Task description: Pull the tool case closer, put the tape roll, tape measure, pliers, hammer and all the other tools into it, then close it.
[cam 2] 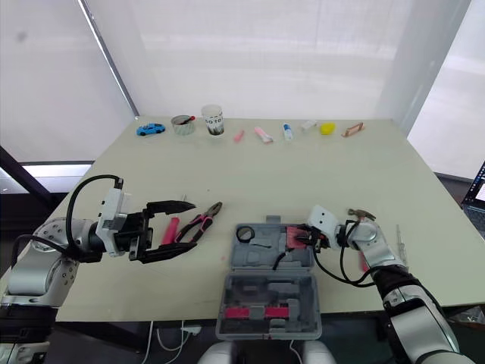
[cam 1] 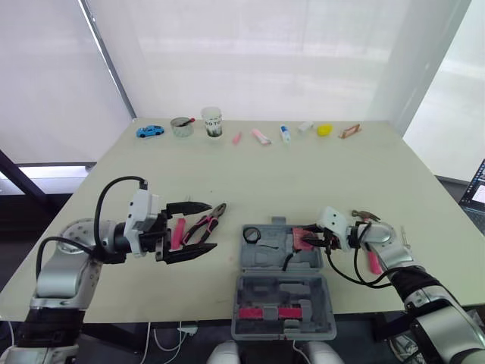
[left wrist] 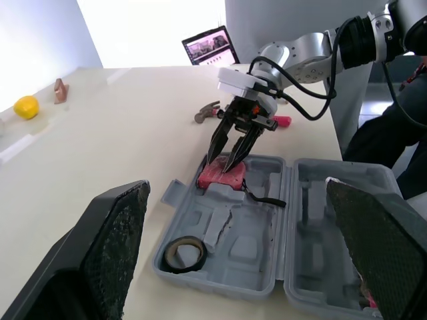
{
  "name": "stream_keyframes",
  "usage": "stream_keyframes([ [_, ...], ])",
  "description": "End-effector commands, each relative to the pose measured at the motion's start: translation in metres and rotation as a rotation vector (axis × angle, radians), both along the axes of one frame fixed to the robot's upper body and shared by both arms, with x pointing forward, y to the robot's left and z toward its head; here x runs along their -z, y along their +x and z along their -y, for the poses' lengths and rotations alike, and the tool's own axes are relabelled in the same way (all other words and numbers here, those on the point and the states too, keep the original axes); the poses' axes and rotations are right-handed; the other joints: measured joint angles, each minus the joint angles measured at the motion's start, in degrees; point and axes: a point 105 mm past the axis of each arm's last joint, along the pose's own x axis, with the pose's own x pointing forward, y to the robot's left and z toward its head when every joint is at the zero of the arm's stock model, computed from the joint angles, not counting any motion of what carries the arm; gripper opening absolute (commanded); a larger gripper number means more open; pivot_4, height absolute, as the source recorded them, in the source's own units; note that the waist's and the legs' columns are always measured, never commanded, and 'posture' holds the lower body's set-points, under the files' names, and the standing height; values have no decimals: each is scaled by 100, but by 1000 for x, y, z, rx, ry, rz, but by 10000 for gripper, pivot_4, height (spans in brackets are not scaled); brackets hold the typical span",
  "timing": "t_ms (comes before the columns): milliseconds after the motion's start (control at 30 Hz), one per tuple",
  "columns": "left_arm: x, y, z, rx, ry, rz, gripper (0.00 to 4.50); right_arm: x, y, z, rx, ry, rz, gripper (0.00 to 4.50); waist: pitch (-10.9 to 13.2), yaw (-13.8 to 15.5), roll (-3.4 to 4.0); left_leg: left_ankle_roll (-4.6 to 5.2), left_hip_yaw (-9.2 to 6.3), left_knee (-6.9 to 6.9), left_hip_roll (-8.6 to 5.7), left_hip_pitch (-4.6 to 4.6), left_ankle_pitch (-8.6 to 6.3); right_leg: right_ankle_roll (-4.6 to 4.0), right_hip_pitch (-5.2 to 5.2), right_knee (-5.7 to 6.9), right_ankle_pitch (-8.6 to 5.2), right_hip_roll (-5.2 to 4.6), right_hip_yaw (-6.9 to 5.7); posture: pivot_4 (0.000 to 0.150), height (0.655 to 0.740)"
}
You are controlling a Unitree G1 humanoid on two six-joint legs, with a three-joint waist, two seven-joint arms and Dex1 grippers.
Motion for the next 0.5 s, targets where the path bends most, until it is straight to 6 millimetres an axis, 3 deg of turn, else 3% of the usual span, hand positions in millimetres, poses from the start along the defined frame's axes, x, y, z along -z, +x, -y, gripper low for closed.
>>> stream_keyframes([
  [33, -2, -3, 5, 17, 8, 21, 45000, 60, -31, 26, 71, -144, -226, 14553, -6, 0, -9, 0, -1, -2, 0, 0, 0, -1, 0, -2, 0, 0, 0, 1500, 7400],
  [133, -1, -3, 1, 5, 10, 17, 45000, 43, -22, 15, 93, -26, -178, 14553, -7, 0, -11, 0, 0, -5, 3, 0, 0, -1, -1, -4, 0, -4, 1, 1500, 7400],
  [300, 5, 1, -9, -91, 9, 1, 45000, -12, -9, 4, 122, 253, 12, 14553, 19, -5, 13, 0, 3, -21, 7, -12, 0, -5, -12, -13, -1, -9, 3, 1500, 7400],
  [500, -1, 11, -22, -231, -65, 84, 45000, -52, -17, 18, 157, 414, 139, 14553, 59, -1, 54, 1, 12, -31, -5, -117, 1, 20, -117, -4, 12, 5, 17, 1500, 7400],
])
